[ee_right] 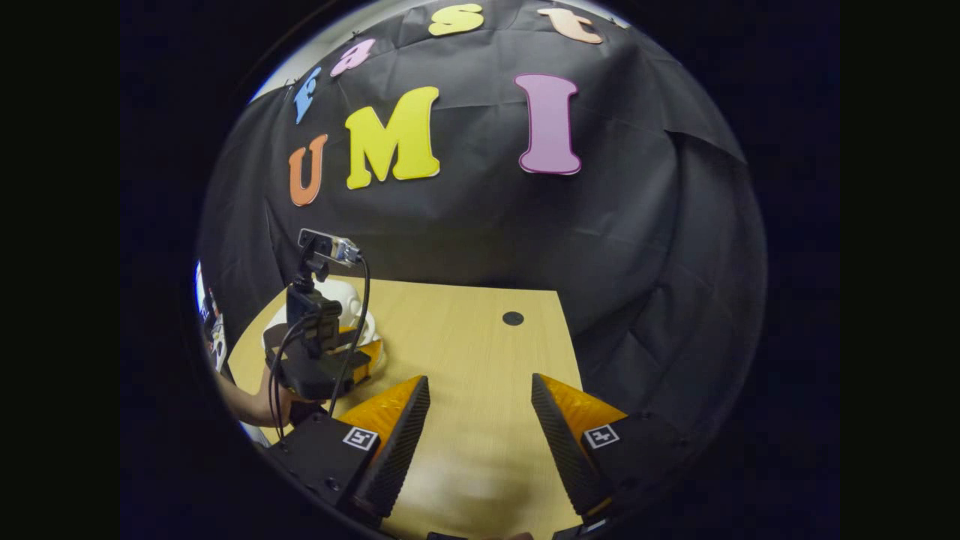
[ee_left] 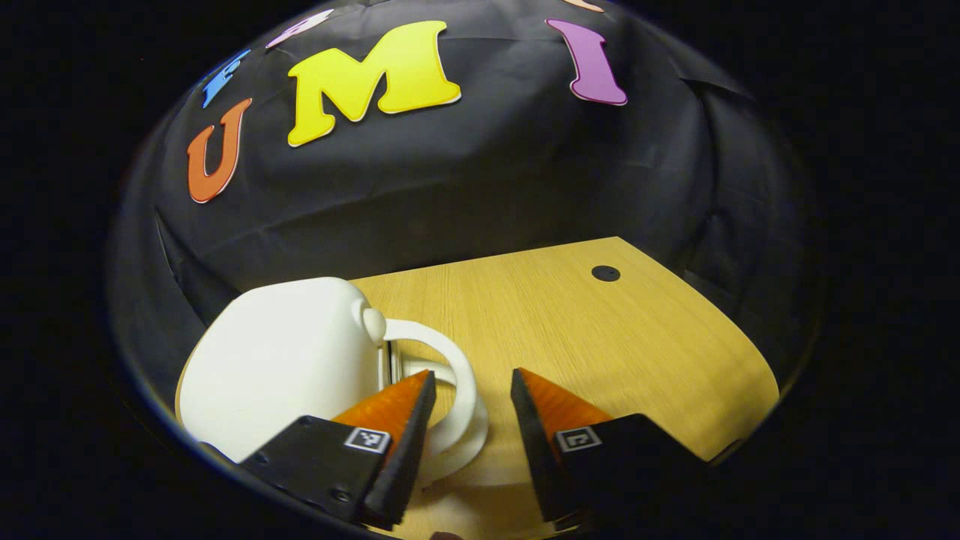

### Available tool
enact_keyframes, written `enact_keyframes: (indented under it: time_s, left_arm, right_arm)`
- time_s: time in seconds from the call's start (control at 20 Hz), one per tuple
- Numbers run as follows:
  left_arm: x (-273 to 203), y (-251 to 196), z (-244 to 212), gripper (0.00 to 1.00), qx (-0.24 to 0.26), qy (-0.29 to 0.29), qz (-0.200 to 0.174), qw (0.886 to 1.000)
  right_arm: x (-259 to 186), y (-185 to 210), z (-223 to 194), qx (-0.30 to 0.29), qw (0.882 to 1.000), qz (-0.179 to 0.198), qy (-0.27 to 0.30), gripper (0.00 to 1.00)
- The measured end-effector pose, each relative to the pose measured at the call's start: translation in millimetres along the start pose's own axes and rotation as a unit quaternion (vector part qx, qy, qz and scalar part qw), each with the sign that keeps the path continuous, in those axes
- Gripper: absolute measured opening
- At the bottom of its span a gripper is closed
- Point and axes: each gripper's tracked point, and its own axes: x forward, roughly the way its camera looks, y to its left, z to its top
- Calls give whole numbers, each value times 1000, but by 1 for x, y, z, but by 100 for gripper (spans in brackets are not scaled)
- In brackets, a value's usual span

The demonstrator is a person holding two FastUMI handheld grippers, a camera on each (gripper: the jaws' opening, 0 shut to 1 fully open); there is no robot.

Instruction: First open the suitcase, pack the skin care products into it, and then close the suitcase.

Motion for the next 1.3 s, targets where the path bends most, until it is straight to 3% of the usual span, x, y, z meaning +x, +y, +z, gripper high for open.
enact_keyframes:
  time_s: [0.05, 0.1, 0.3, 0.45, 0.7, 0.95, 1.3]
  left_arm:
    - [-8, 2, 4, 79, -1, -3, 2, 1000]
    - [-19, 3, 11, 100, -7, -10, 0, 1000]
    - [-70, 38, 76, 98, -34, -87, 26, 995]
    - [-111, 76, 134, 98, -53, -152, 51, 986]
    - [-170, 121, 194, 98, -78, -232, 75, 967]
    - [-199, 133, 212, 97, -106, -253, 66, 959]
    - [-201, 132, 198, 95, -138, -231, 54, 962]
  right_arm:
    - [-2, 2, 4, -4, 1000, 0, -8, 80]
    - [-4, 5, 11, -8, 1000, 1, -17, 81]
    - [-5, 30, 50, -18, 997, 17, -68, 80]
    - [-4, 62, 85, -14, 992, 40, -116, 81]
    - [-15, 103, 154, 2, 978, 37, -205, 81]
    - [-34, 125, 186, 4, 965, 13, -260, 80]
    - [-37, 118, 186, 19, 964, -28, -262, 80]
